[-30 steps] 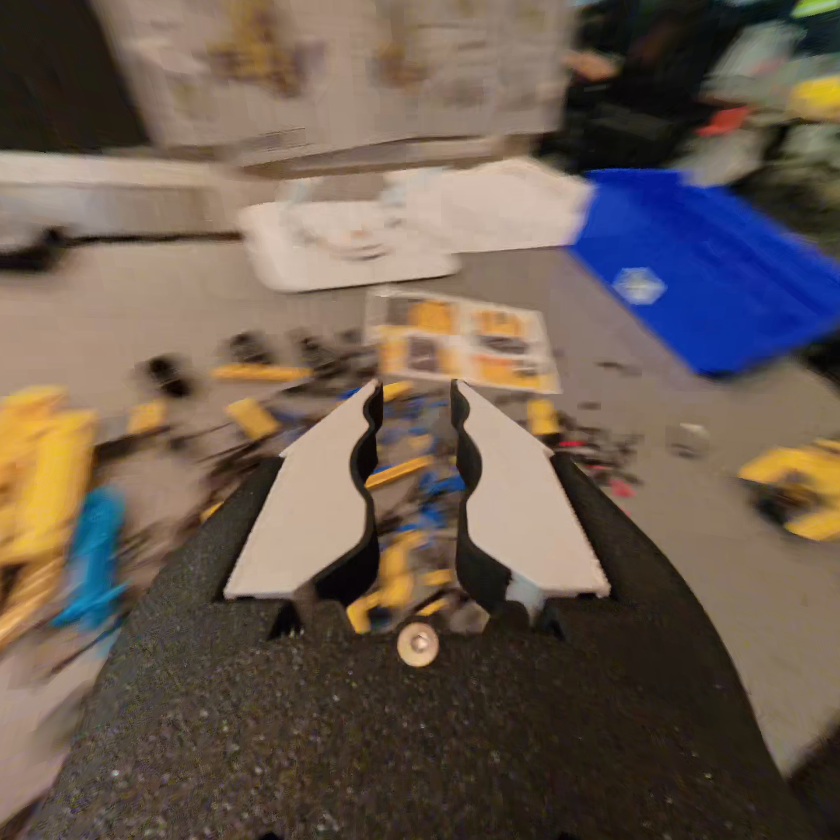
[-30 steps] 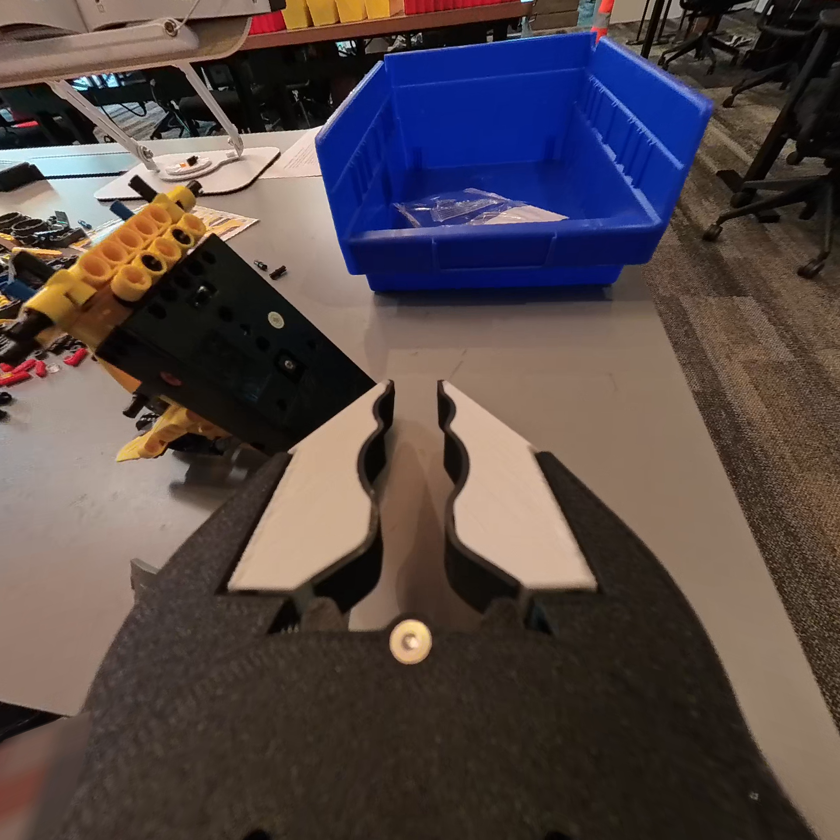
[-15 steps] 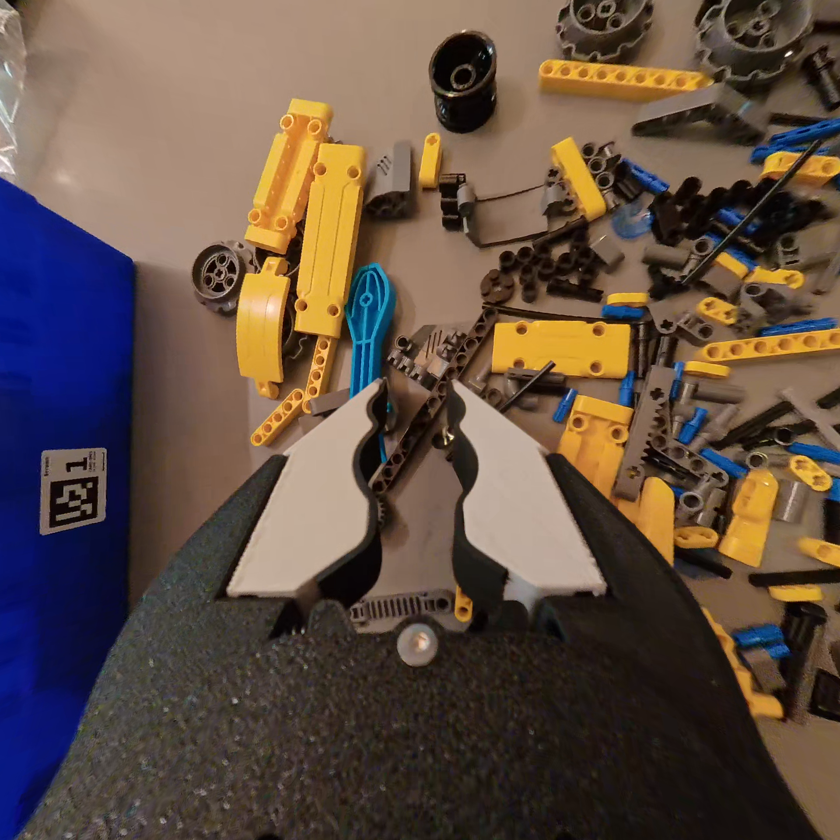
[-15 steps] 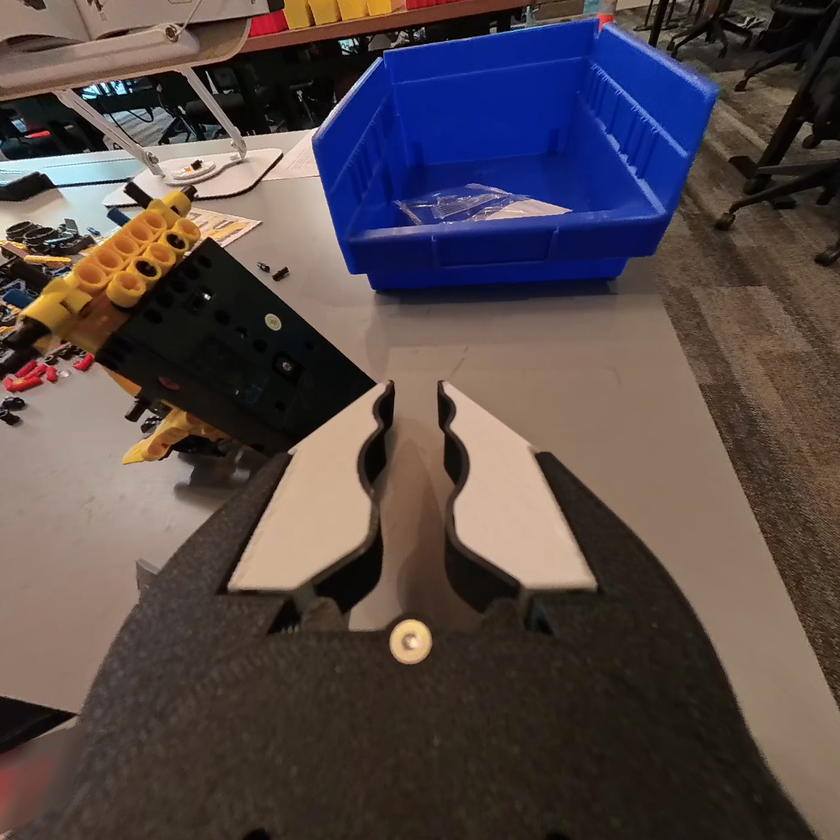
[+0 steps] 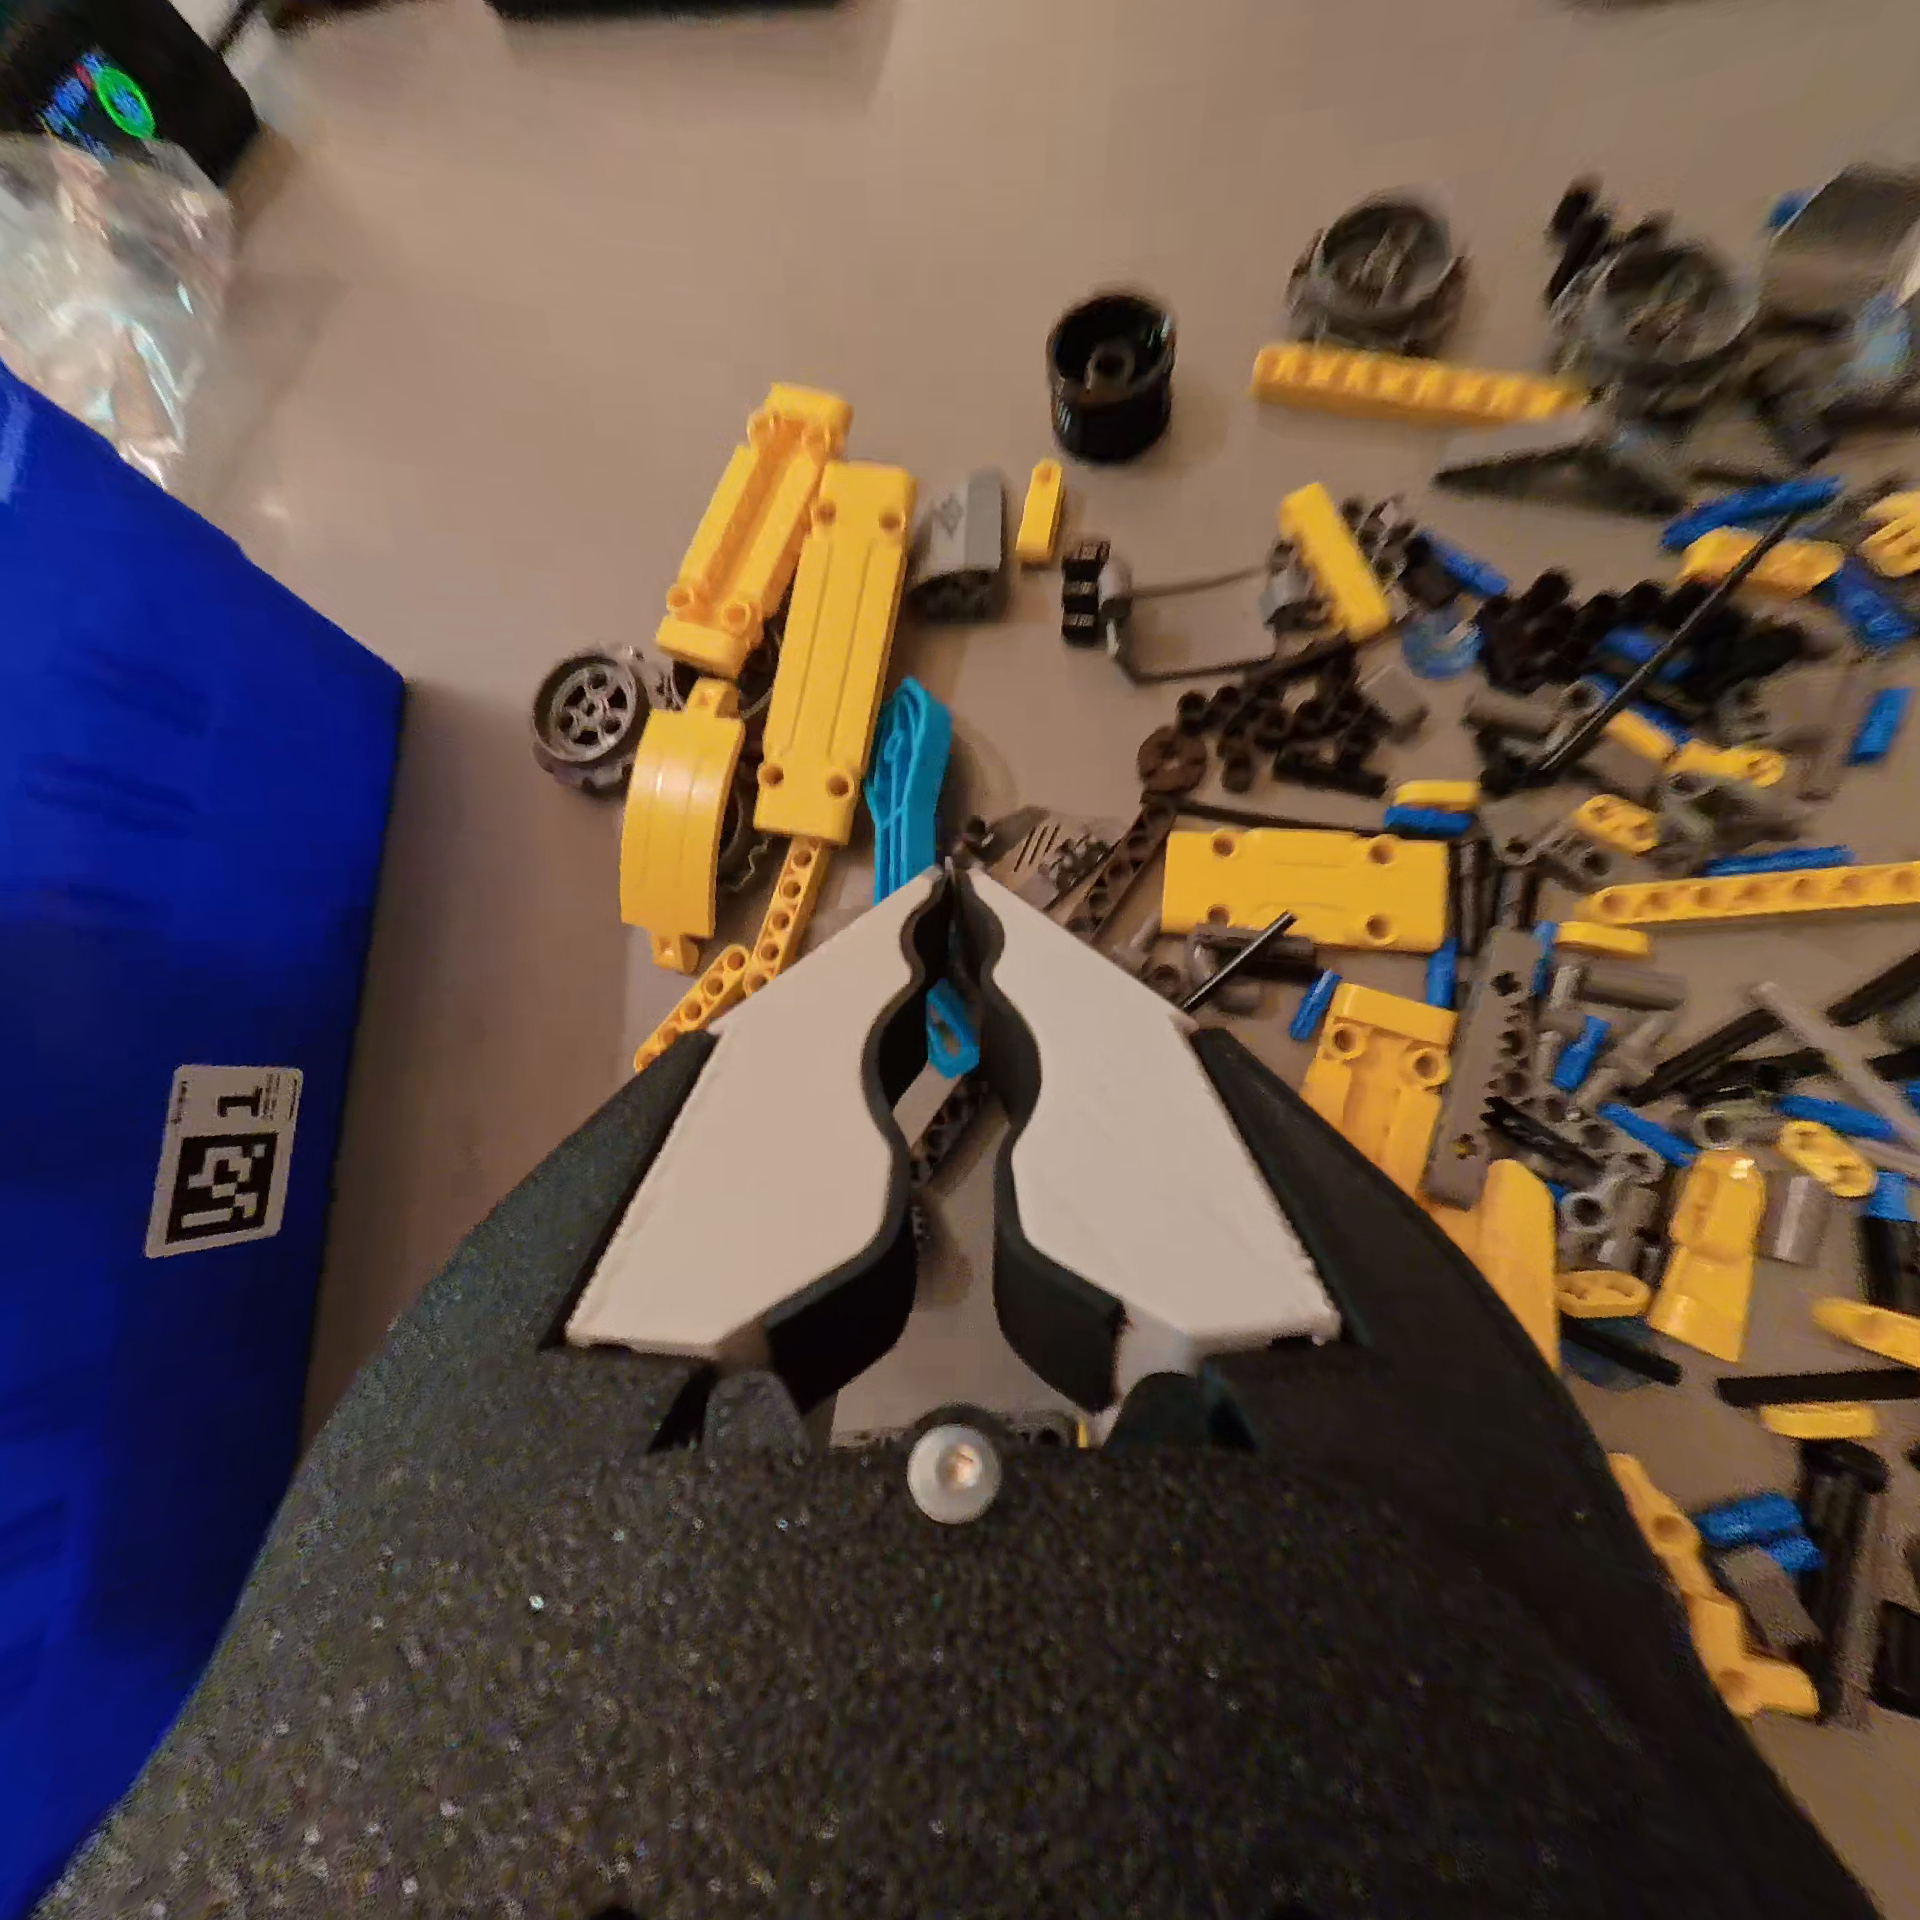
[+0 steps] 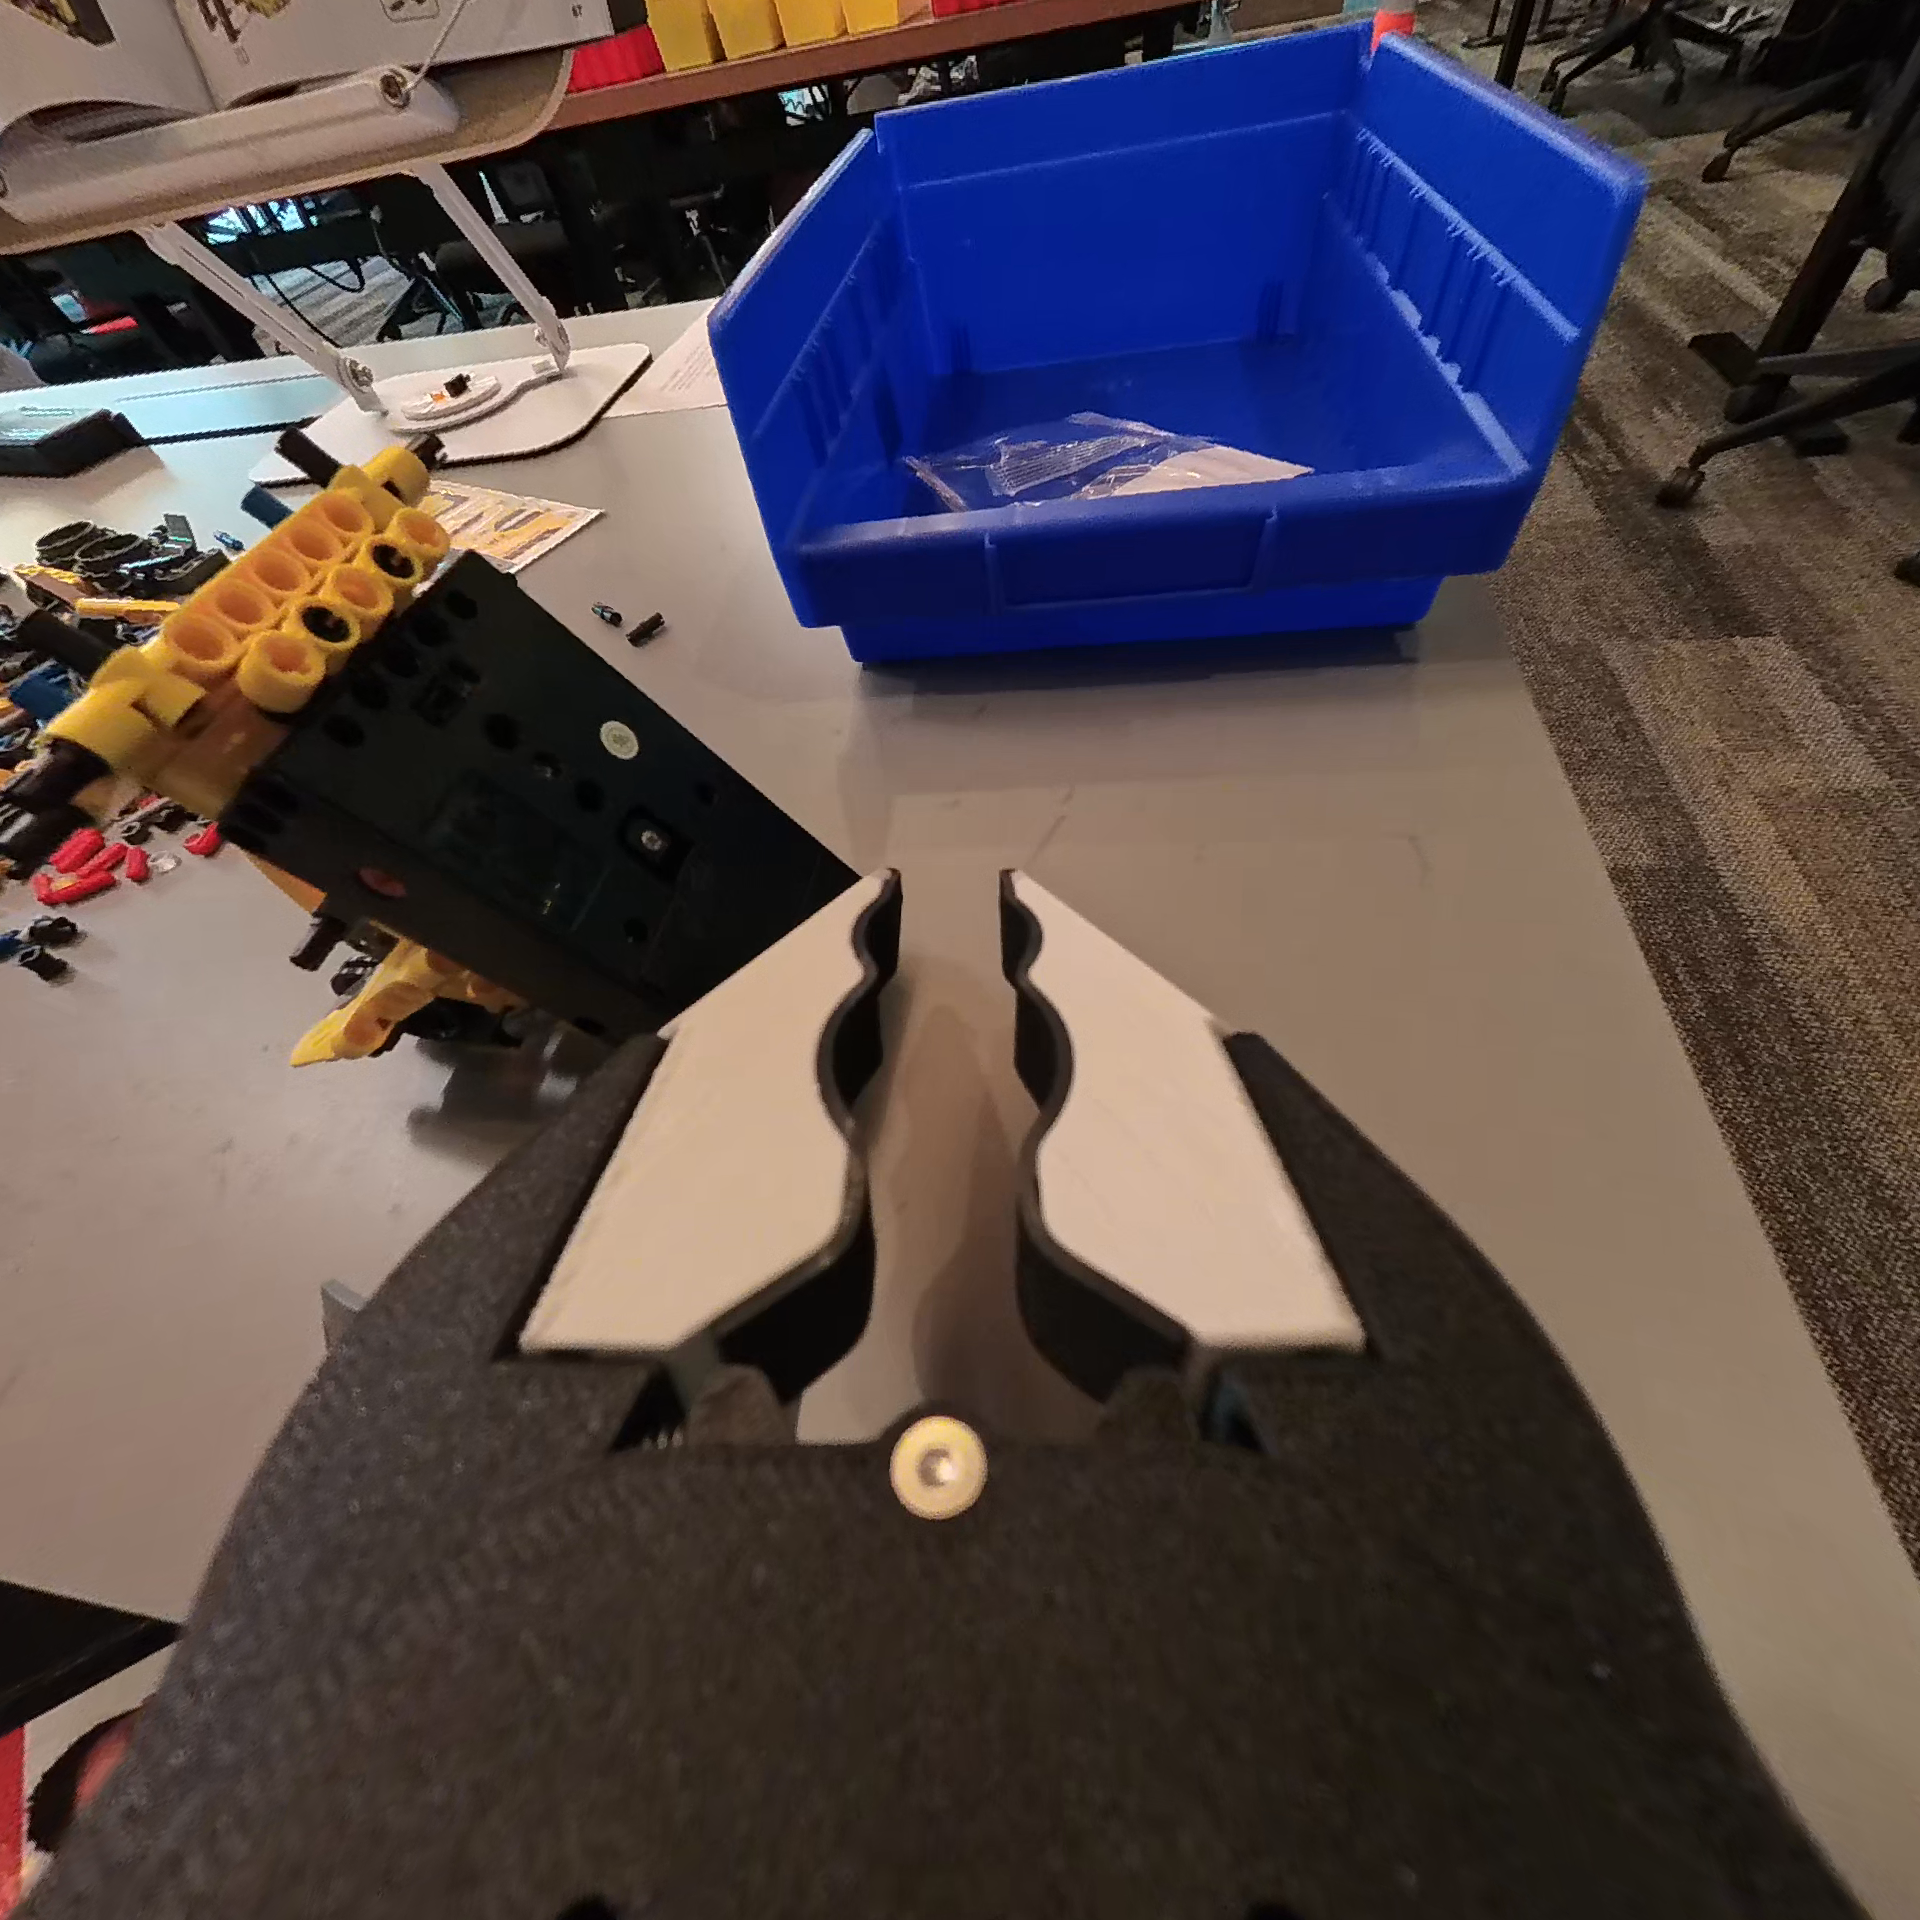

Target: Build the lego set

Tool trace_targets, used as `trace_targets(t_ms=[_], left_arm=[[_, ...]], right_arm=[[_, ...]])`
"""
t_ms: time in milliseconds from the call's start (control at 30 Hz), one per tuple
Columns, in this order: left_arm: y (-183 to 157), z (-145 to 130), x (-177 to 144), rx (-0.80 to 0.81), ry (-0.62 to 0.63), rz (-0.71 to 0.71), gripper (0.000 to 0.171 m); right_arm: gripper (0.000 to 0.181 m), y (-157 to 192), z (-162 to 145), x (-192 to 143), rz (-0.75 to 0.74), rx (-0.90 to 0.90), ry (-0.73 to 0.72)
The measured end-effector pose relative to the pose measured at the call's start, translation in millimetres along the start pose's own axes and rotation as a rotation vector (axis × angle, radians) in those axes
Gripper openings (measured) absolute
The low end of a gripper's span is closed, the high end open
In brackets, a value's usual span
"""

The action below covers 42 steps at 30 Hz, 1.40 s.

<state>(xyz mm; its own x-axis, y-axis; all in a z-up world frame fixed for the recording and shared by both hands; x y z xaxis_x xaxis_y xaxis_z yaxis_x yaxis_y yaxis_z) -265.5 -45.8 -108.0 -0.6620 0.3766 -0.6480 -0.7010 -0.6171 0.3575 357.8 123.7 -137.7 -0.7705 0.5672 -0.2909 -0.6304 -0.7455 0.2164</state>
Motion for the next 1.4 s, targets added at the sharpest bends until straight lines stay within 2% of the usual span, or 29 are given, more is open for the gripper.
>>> trace_targets(t_ms=[100,267,533,600,767,933,1133,1233,1333,1400], left_arm=[[3,9,-20,-0.080,-0.115,-0.126,0.000],[4,22,-54,-0.281,-0.310,-0.562,0.000],[-26,29,-75,-0.361,-0.320,-1.286,0.000],[-37,30,-79,-0.357,-0.298,-1.411,0.000],[-57,27,-76,-0.193,-0.239,-1.244,0.000],[-54,23,-67,-0.128,-0.212,-1.044,0.000],[-59,14,-47,-0.014,-0.125,-0.888,0.011],[-62,15,-45,-0.020,-0.130,-0.861,0.012],[-67,16,-44,-0.016,-0.118,-0.861,0.013],[-69,17,-44,-0.013,-0.121,-0.845,0.013]], right_arm=[[0.018,0,0,0,0.000,-0.002,0.000],[0.018,1,0,-1,-0.001,-0.006,-0.005],[0.018,0,0,-4,0.026,0.001,-0.037],[0.018,1,1,-6,0.030,-0.005,-0.058],[0.018,8,4,-9,-0.073,-0.159,-0.033],[0.018,24,10,-4,-0.134,-0.308,0.009],[0.018,43,27,-15,-0.154,-0.379,-0.066],[0.018,74,44,-23,-0.030,-0.383,-0.181],[0.018,133,52,-7,0.287,-0.355,-0.232],[0.019,186,44,19,0.543,-0.311,-0.173]])
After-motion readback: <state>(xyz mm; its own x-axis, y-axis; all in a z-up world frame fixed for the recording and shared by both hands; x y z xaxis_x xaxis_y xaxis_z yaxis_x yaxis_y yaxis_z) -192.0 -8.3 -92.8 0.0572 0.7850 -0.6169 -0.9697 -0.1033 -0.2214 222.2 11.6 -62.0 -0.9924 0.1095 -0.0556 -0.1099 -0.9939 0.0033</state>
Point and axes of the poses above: each gripper's, where its closed fingertips meet, x out along the fingers, z out of its top, y = z × x across the jaws, the point moved 10 cm from there along -x, back along the fingers, and after that the axes turned 14 degrees about z, right-handed, at the moved point
